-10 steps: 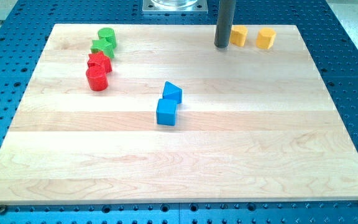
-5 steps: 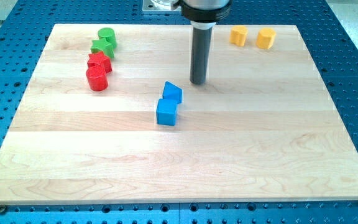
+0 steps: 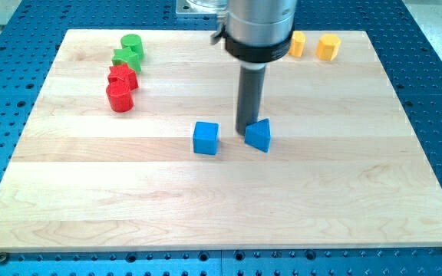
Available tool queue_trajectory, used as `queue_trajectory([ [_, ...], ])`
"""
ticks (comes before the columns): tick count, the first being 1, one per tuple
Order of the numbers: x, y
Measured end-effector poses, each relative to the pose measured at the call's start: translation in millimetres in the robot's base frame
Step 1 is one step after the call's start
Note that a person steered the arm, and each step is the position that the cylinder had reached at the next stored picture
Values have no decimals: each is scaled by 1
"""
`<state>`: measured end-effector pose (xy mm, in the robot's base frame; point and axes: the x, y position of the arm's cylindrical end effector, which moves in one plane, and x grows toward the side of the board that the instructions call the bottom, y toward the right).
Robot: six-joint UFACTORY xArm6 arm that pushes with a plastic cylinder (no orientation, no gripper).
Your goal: Place the blue blocks vertically below to the yellow blocks
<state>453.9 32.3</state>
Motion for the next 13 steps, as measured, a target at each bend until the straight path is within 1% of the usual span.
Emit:
queue_trajectory([
  [1, 28, -1],
  [2, 46, -2],
  [3, 33, 46],
  [4, -2, 116],
  [5, -3, 82],
  [6, -15, 61],
  [7, -40, 106],
  [8, -26, 130],
  [9, 71, 60],
  [10, 71, -70],
  [11, 23, -72],
  [12, -22, 12],
  [13, -35, 38],
])
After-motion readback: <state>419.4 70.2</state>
